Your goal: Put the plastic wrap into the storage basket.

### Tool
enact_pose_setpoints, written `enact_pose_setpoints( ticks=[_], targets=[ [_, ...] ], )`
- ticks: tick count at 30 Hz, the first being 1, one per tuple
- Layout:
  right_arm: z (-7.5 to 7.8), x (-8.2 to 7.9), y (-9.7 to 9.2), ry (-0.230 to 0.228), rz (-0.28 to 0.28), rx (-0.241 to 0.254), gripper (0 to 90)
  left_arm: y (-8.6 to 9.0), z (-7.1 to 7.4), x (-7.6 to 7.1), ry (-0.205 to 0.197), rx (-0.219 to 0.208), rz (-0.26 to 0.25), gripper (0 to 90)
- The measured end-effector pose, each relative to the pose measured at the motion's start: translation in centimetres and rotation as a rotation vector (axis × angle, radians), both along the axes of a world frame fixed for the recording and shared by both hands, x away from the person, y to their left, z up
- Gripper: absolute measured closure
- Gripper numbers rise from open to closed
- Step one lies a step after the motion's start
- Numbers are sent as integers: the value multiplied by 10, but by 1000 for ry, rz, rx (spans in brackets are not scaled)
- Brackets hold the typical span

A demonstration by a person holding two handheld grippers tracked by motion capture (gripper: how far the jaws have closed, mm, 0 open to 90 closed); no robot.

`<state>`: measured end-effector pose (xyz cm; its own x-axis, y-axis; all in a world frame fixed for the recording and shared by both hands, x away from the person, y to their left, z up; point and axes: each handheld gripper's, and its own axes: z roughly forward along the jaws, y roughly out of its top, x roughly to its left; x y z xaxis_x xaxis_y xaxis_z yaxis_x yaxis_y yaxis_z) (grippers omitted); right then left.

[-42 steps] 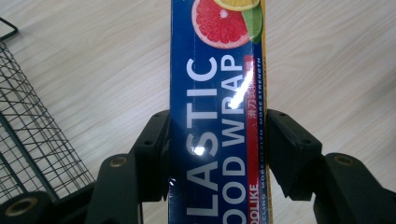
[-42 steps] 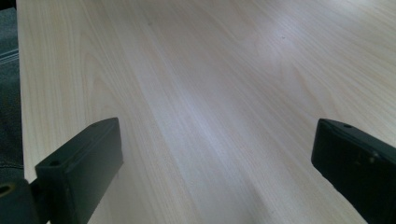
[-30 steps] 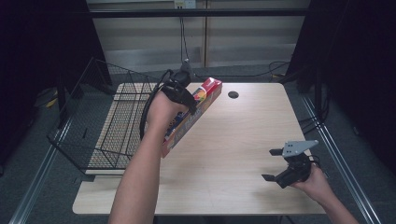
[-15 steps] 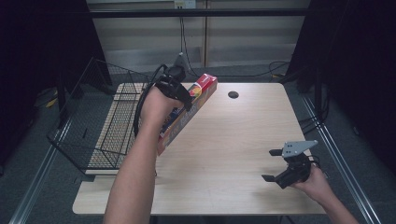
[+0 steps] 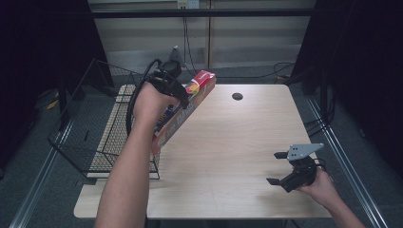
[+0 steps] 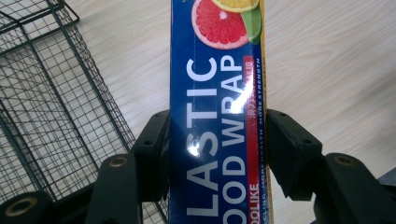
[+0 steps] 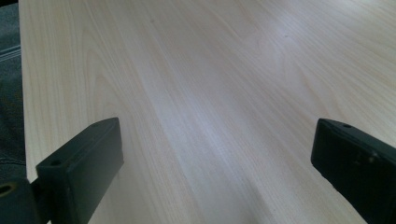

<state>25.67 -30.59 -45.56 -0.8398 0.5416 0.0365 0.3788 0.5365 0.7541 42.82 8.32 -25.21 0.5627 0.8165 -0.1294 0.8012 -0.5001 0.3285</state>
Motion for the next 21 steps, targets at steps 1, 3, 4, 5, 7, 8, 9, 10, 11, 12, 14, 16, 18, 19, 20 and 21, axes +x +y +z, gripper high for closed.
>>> enact_pose_setpoints(
  ticks=[1,3,4,5,7,8,9,10,11,12,14,16,18,19,20,21],
  targets=[
    [0,0,0,-2,2,-2,22,2,2,0,2,3,5,458],
    [0,0,0,0,1,0,22,7,5,-1,-2,4,18,458],
    [0,0,0,0,1,0,22,7,5,-1,-2,4,18,458],
    [0,0,0,-2,1,-4,23,10,6,-1,4,7,26,458],
    [0,0,0,-3,-1,-6,22,11,7,-1,4,6,29,458],
    [0,0,0,-5,0,-2,22,12,7,-1,3,8,32,458],
    [0,0,0,0,1,1,22,13,8,-2,3,12,31,458],
    [0,0,0,0,1,1,22,14,9,-2,5,12,35,458],
    [0,0,0,-6,-3,-2,22,15,10,-2,4,14,41,459],
    [0,0,-1,-4,-3,-2,21,16,13,-3,4,16,43,458],
    [0,0,0,-6,-4,-3,22,17,14,-2,4,15,40,458],
    [0,0,0,-1,-1,0,22,19,17,-2,5,10,47,458],
    [0,-1,0,-1,2,-2,22,20,19,-3,1,6,68,458],
    [0,0,0,-1,2,-1,22,22,21,-3,2,17,62,458],
    [0,0,-1,-8,-3,-2,22,23,22,-3,5,23,59,459],
    [1,0,-1,-6,-1,1,23,24,22,-3,4,15,68,458]
  ],
)
